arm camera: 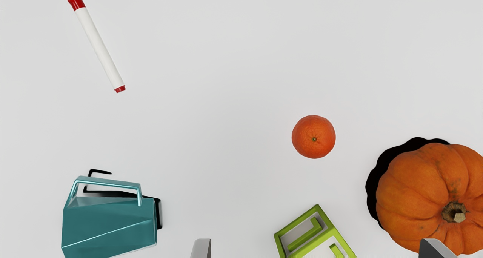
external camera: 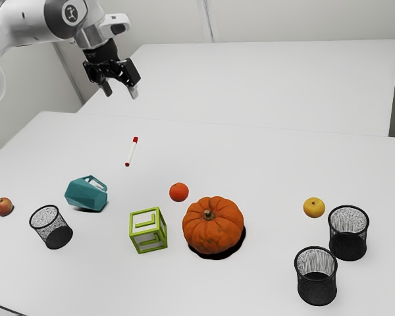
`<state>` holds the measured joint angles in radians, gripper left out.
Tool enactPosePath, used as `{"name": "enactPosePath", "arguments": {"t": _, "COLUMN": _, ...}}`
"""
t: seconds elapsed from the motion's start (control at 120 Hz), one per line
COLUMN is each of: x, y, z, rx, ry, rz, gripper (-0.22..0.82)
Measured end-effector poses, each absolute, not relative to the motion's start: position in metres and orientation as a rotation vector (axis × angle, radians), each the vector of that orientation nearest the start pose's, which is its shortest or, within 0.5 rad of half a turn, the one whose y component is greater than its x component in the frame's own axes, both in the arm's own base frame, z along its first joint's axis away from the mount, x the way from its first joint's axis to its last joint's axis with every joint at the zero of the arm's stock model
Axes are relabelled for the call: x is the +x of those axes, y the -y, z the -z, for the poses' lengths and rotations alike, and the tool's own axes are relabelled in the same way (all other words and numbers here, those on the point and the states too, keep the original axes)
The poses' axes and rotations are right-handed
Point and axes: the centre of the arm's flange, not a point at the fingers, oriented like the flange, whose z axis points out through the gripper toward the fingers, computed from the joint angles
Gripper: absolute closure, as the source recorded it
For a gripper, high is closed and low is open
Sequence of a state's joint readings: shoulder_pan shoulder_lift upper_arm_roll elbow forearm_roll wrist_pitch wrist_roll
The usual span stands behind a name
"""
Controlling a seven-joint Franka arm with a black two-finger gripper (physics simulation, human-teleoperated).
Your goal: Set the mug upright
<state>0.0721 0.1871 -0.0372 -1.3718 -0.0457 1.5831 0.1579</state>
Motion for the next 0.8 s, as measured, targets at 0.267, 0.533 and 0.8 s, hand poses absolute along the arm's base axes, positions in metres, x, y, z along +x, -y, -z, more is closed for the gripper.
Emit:
{"name": "enactPosePath", "arguments": {"t": 0.267, "x": 0.611, "y": -0.018, "z": -0.614, "rx": -3.188, "ry": -0.220, "rz": 0.053, "gripper": 0.00}}
{"name": "enactPosePath", "arguments": {"t": 0.533, "x": 0.571, "y": -0.090, "z": -0.638, "rx": -3.280, "ry": -0.005, "rz": 0.070, "gripper": 0.00}}
{"name": "enactPosePath", "arguments": {"t": 0.8, "x": 0.552, "y": -0.227, "z": -0.588, "rx": -3.494, "ry": 0.259, "rz": 0.019, "gripper": 0.00}}
